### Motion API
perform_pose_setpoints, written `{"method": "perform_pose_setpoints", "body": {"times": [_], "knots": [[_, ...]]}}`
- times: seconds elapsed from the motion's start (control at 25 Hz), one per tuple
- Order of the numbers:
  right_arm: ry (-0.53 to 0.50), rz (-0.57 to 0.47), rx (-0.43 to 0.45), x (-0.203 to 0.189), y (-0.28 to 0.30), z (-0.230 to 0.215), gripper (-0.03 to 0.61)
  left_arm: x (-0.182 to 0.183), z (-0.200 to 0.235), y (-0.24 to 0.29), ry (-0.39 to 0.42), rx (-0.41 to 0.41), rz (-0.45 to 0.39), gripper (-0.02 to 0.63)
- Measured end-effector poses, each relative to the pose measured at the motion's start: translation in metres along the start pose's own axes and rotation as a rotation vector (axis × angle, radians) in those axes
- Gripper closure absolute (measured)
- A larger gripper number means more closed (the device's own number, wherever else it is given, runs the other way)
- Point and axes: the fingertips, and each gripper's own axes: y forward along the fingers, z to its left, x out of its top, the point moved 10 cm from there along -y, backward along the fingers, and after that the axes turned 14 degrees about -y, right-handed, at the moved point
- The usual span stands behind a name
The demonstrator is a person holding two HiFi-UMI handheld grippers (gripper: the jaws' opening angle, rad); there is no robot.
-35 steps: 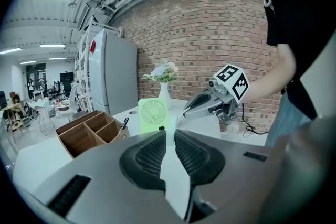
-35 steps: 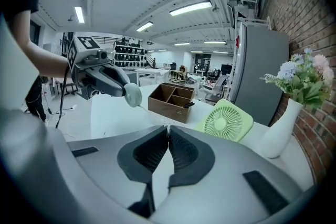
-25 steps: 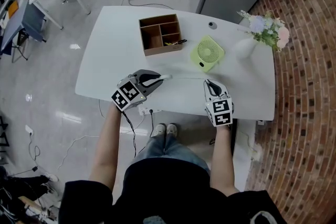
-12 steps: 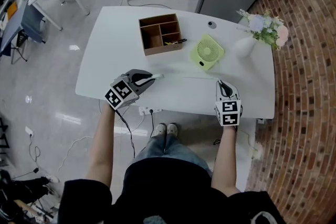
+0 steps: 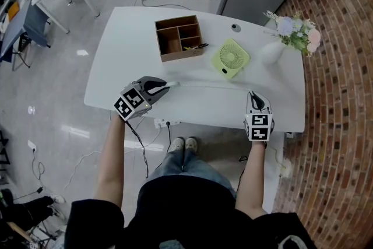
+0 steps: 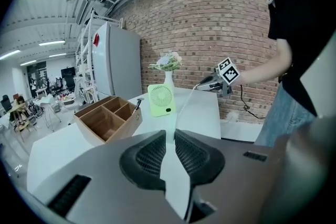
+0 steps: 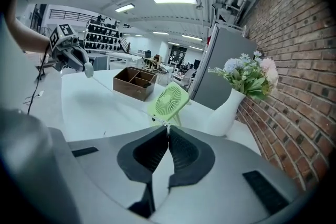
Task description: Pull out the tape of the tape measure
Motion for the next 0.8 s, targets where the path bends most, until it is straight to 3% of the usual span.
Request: {"method": "perform_pose_setpoints", "body": {"times": [0.8], "knots": [[0.038,-0.004,0.029,0.0,0.017,0.009,0.569,-0.003,0.007,0.017,-0.002,-0.005,0.039,0.546]]}}
